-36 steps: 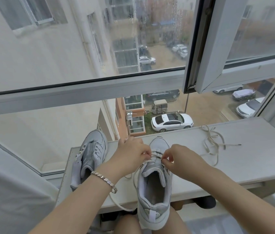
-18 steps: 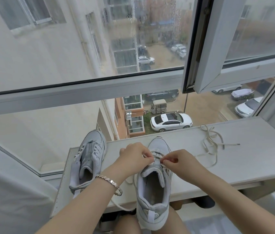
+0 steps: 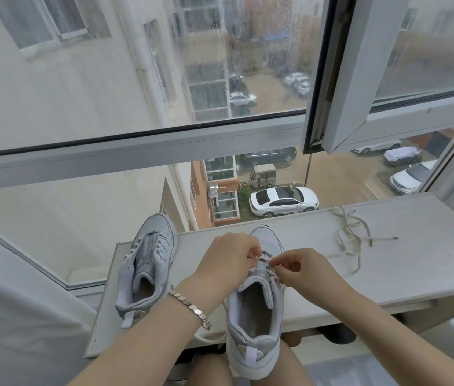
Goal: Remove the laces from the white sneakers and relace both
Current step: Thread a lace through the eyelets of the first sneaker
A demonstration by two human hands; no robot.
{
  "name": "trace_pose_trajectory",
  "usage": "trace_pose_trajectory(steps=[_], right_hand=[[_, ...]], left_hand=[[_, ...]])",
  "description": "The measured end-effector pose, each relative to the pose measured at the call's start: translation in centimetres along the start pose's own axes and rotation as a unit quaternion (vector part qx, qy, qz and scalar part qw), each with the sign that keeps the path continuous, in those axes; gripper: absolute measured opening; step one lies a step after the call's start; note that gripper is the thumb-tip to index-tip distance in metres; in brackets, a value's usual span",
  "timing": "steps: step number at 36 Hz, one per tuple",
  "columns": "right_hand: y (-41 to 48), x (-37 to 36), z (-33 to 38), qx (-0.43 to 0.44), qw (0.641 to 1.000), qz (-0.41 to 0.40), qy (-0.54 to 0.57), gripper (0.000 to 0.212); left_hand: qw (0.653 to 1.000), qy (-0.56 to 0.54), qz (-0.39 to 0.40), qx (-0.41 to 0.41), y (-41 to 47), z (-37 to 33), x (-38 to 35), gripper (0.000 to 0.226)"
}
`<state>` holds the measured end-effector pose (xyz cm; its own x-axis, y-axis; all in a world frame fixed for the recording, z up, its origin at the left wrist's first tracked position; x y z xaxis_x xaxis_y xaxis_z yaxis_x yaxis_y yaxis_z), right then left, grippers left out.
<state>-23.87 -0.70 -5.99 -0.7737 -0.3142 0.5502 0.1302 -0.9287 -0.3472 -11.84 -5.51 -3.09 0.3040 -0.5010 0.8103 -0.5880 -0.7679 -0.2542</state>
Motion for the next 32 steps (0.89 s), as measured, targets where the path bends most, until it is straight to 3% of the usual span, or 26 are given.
trace_pose_trajectory(steps=[10, 14, 16, 22, 32], right_hand=[[1.3, 0.2, 1.4, -0.012, 0.996, 0.050, -0.068, 0.017], [2.1, 0.1, 2.3, -0.041, 0.985, 0.099, -0.134, 0.018], [2.5, 0.2, 2.5, -0.059, 0.981, 0.120, -0.140, 0.016], [3.7, -0.1, 2.6, -0.121, 0.964, 0.201, -0.124, 0.021], [4.7, -0.2, 2.8, -0.165, 0.934, 0.250, -0.192, 0.030]], left_hand=[[0.993, -0.113, -0.013, -0.014, -1.0, 0.5, -0.2, 0.016], [0.987, -0.120, 0.103, -0.012, -1.4, 0.5, -1.8, 0.064], [0.990, -0.077, 0.117, -0.021, -1.7, 0.4, -2.2, 0.074], [0.991, -0.081, 0.002, -0.104, -2.6, 0.2, -1.4, 0.022], [0.976, -0.130, -0.125, -0.119, -4.3, 0.6, -2.0, 0.011]])
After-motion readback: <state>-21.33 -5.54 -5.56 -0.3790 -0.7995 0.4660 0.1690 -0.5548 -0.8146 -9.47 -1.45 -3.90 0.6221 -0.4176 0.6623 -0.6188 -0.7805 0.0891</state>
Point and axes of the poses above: each hand's wrist, its own y-axis towards the middle knuckle, its own x-axis out of the back of the hand, z = x × y, the point moved 8 cm from there along y, towards the middle knuckle, and after that the axes turned 15 degrees about z, right-handed, at the moved point
